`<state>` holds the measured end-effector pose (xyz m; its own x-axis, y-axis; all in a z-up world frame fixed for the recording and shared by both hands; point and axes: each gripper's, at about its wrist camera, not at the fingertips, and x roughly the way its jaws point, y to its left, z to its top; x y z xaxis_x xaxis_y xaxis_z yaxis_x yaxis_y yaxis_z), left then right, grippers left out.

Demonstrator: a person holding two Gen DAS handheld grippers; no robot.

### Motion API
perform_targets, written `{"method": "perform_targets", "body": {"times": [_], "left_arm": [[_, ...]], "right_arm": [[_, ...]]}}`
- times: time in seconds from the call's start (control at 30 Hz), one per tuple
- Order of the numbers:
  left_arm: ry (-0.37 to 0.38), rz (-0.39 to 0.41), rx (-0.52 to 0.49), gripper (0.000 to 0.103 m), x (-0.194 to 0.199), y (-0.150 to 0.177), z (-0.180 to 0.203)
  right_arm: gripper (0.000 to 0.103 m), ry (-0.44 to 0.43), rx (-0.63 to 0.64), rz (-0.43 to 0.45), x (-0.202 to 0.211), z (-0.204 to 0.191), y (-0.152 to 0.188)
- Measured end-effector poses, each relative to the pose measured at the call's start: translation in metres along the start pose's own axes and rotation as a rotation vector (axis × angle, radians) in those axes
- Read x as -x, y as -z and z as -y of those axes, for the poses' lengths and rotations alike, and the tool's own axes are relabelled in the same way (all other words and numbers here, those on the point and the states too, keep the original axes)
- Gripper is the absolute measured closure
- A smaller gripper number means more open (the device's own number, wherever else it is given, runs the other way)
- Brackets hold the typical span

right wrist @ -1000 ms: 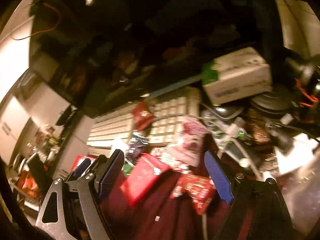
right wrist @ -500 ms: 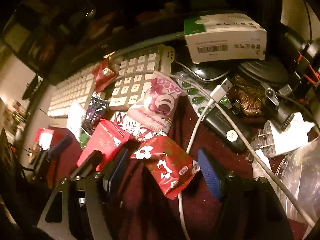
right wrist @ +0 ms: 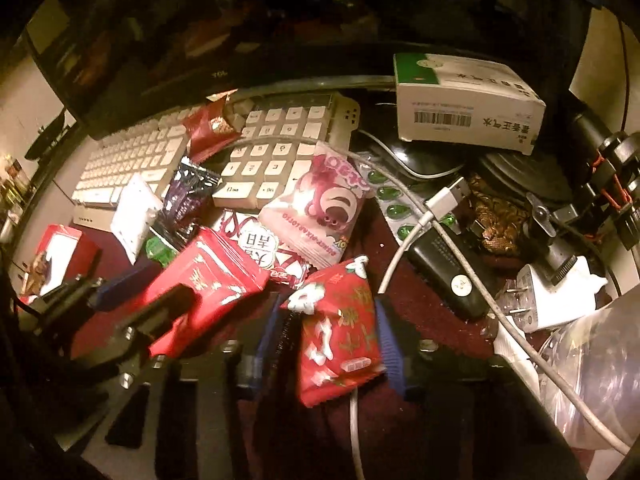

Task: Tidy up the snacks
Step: 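Grasp the red rectangular packet with gold print using the left tool, then carry the red packet with the left tool over the white tray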

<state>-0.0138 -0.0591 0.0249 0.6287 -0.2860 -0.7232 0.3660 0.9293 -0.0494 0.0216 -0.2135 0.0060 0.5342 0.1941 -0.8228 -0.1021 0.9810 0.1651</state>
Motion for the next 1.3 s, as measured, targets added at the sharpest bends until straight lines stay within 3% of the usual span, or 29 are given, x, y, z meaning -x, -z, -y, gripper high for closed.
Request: {"method": "perform_targets", "body": {"times": [0.23, 0.3, 0.33, 0.37, 0.43, 0.53, 0.57, 0.63, 0.83, 0.97, 1.07, 1.3], "left_arm": [[0.11, -0.03, -0.045, 0.067, -0.001, 0.002, 0.013], [0.118, -0.042, -0.064, 0.043, -0.003, 0.003, 0.019], [0.132, -0.082, -0.069, 0.023, -0.009, 0.006, 0.023], [0.136, -0.106, -0.075, 0.018, -0.013, 0.007, 0.026], [0.106, -0.107, -0.115, 0.018, -0.014, 0.008, 0.034], [0.143, -0.097, -0.075, 0.022, -0.012, 0.007, 0.026], [0.149, -0.087, -0.047, 0.039, -0.01, 0.006, 0.02], [0.139, -0.077, -0.029, 0.053, -0.009, 0.005, 0.014], [0.12, -0.048, -0.054, 0.058, -0.004, 0.005, 0.018], [0.058, 0.008, -0.064, 0.058, 0.004, 0.003, 0.017], [0.056, 0.036, -0.012, 0.058, 0.009, -0.001, 0.009], [-0.057, 0.158, 0.129, 0.058, 0.049, 0.006, -0.009]], "right_arm": [[0.068, -0.12, -0.097, 0.043, 0.011, 0.015, -0.007], [0.068, -0.157, -0.133, 0.071, 0.017, 0.021, -0.008], [0.068, -0.166, -0.14, 0.08, 0.017, 0.021, -0.009], [0.068, -0.177, -0.146, 0.088, 0.02, 0.022, -0.009], [0.068, -0.182, -0.159, 0.086, 0.016, 0.021, -0.013], [0.068, -0.162, -0.18, 0.074, 0.011, 0.023, -0.015], [0.068, -0.159, -0.18, 0.074, 0.01, 0.024, -0.014], [0.068, -0.165, -0.176, 0.074, 0.01, 0.022, -0.014], [0.068, -0.192, -0.182, 0.098, 0.013, 0.019, -0.014], [0.068, -0.221, -0.168, 0.118, 0.014, 0.014, -0.014], [0.068, -0.248, -0.148, 0.123, 0.014, 0.008, -0.015], [0.068, -0.29, -0.114, 0.142, 0.01, -0.01, -0.013]]}}
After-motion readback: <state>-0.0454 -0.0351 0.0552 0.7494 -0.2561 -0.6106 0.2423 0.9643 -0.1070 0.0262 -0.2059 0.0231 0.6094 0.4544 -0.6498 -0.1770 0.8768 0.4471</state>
